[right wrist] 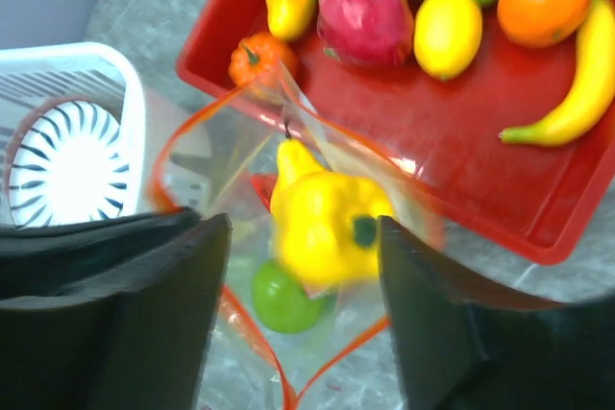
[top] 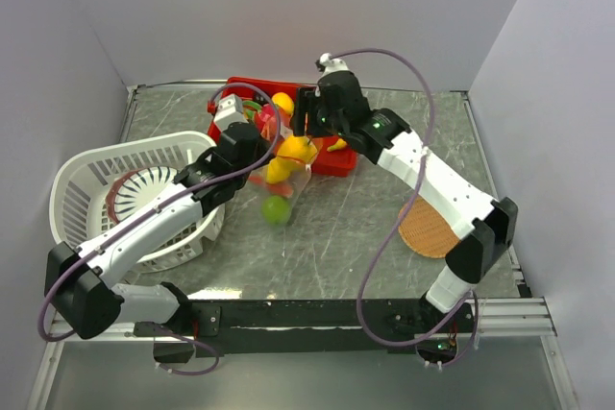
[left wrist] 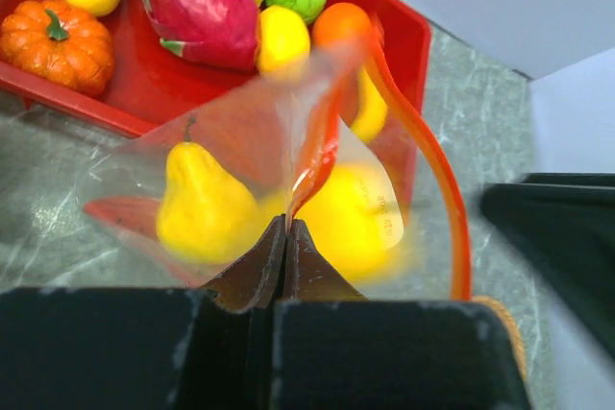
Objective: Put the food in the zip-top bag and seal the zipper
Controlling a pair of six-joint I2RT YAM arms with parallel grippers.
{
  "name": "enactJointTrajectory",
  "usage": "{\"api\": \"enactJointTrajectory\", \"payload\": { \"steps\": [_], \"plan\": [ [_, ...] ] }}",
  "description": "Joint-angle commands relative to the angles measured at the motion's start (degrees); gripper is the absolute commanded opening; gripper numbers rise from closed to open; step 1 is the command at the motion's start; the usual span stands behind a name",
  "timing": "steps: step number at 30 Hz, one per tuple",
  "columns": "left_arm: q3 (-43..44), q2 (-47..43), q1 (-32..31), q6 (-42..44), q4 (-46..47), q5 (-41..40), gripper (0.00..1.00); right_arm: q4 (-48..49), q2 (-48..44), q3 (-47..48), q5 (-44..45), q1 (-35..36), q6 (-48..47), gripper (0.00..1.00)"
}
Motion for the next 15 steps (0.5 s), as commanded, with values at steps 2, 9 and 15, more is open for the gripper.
{"api": "enactJointTrajectory", "payload": {
  "steps": [2,9,15],
  "plan": [
    [-0.1,-3.0,0.0,-0.3,4.0,1.0,0.01,1.3,-1.1,3.3,-0.1,0.3,-1.4,0.87],
    [-0.9,-4.0,0.0,-0.3,4.3,0.3,0.01,0.8,-2.3,3.8,4.2,-1.2,-3.0,0.87],
    [-1.9,-5.2,0.0,-0.8,2.3,-2.5,0.01,2.1,0.9,2.8,0.3,-10.6,-1.9,0.81]
  ]
}}
